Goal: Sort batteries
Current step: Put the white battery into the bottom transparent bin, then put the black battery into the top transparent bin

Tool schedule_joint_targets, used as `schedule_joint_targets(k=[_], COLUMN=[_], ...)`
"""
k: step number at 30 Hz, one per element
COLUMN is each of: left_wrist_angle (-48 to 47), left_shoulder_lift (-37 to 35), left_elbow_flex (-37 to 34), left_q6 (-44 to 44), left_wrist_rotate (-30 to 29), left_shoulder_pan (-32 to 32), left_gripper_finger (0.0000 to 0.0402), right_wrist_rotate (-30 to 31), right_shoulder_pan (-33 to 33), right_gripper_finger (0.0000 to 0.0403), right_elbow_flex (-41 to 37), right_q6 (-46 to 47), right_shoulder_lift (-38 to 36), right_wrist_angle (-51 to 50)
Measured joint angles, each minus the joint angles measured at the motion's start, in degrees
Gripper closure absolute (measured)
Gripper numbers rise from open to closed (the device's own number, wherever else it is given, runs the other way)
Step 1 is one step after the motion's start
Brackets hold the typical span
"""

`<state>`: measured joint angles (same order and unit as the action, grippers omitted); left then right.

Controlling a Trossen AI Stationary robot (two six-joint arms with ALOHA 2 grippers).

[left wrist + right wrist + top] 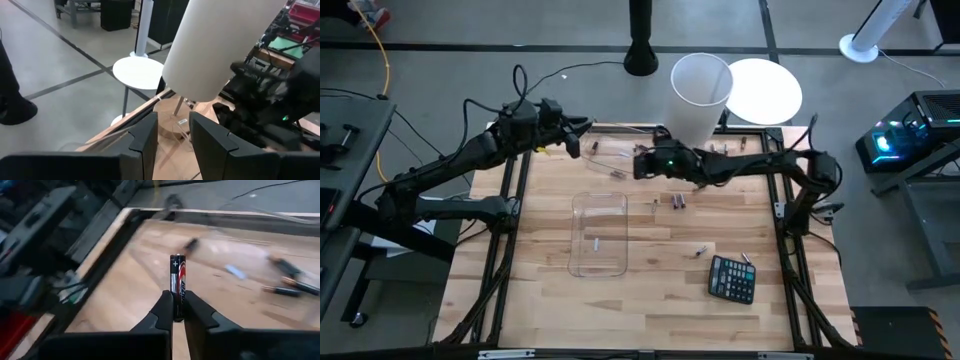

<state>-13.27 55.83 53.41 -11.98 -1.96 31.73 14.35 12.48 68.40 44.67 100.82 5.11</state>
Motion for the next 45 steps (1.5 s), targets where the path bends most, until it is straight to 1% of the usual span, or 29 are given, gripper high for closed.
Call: schedule_joint_targets(k=[2,4,8,9,11,14,17,18,20,22,25,28,30,32,34,35,39,41,43,45], left_wrist_angle=[-0.81,-2.01,-3.74,-3.70,-3.60,-3.46,-3.49,-3.51,-3.49,-3.59,-3.58,-3.60,-3.57,-3.48,-3.28,-3.12,-1.17,1.45,3.78,6.51], left_shoulder_lift=[0.00,0.00,0.00,0.07,0.19,0.20,0.31,0.31,0.31,0.31,0.31,0.31,0.31,0.31,0.31,0.31,1.27,2.51,4.20,6.46], left_elbow_flex=[0.00,0.00,0.00,0.00,0.00,0.00,0.00,0.00,0.00,0.00,0.00,0.00,0.00,0.00,0.00,0.00,0.00,-0.02,0.00,0.00], left_q6=[0.02,0.03,1.05,1.41,1.57,1.55,1.47,1.01,-0.36,-1.69,-2.83,-2.89,-2.89,-2.91,-2.91,-2.91,-3.49,-3.97,-4.07,-3.99], left_wrist_rotate=[0.16,0.17,0.18,0.15,0.18,0.18,0.18,0.20,0.22,0.23,0.33,0.33,0.31,0.31,0.31,0.26,0.22,0.37,1.17,2.98], left_shoulder_pan=[0.00,0.00,0.00,0.02,0.02,0.02,0.02,0.02,0.02,-0.01,-0.27,-0.31,-0.31,-0.31,-0.31,-0.31,-0.31,-0.43,-0.44,-0.44], left_gripper_finger=[0.0296,0.0296,0.0296,0.0296,0.0296,0.0296,0.0296,0.0296,0.0296,0.0296,0.0296,0.0296,0.0296,0.0296,0.0296,0.0296,0.0296,0.0296,0.0296,0.0296], right_wrist_rotate=[-3.81,-9.72,-26.70,-29.90,-33.00,-36.89,-39.79,-39.94,-39.50,-38.00,-36.05,-32.63,-30.48,-29.81,-29.07,-27.57,-16.53,-10.91,-5.28,0.89], right_shoulder_pan=[-0.43,-0.94,-3.35,-4.17,-5.62,-5.67,-5.54,-5.97,-6.74,-7.58,-8.51,-8.93,-8.78,-8.00,-7.05,-6.74,-6.75,-6.85,-6.88,-6.88], right_gripper_finger=[0.0398,0.0397,0.0400,0.0400,0.0399,0.0399,0.0399,0.0398,0.0390,0.0371,0.0324,0.0274,0.0247,0.0228,0.0221,0.0221,0.0231,0.0238,0.0244,0.0248], right_elbow_flex=[1.92,3.23,4.49,4.73,5.15,5.39,5.51,5.61,5.61,5.55,5.55,5.55,5.55,5.55,5.55,5.55,5.55,5.55,5.55,5.55], right_q6=[-2.56,-5.17,-16.85,-19.34,-20.89,-20.67,-17.74,-16.57,-14.65,-14.17,-15.29,-17.47,-19.21,-19.77,-21.63,-22.86,-26.74,-27.00,-25.20,-20.61], right_shoulder_lift=[0.01,-0.60,-0.71,-0.43,0.77,4.10,6.94,7.61,8.45,8.52,7.26,5.11,3.43,1.22,-1.87,-3.88,-12.88,-17.63,-22.04,-25.86], right_wrist_angle=[-0.88,-3.15,-3.76,-3.67,-3.04,-0.82,3.60,4.16,2.18,-0.81,-2.75,-4.04,-6.70,-9.96,-14.32,-16.58,-27.27,-32.84,-38.40,-45.10])
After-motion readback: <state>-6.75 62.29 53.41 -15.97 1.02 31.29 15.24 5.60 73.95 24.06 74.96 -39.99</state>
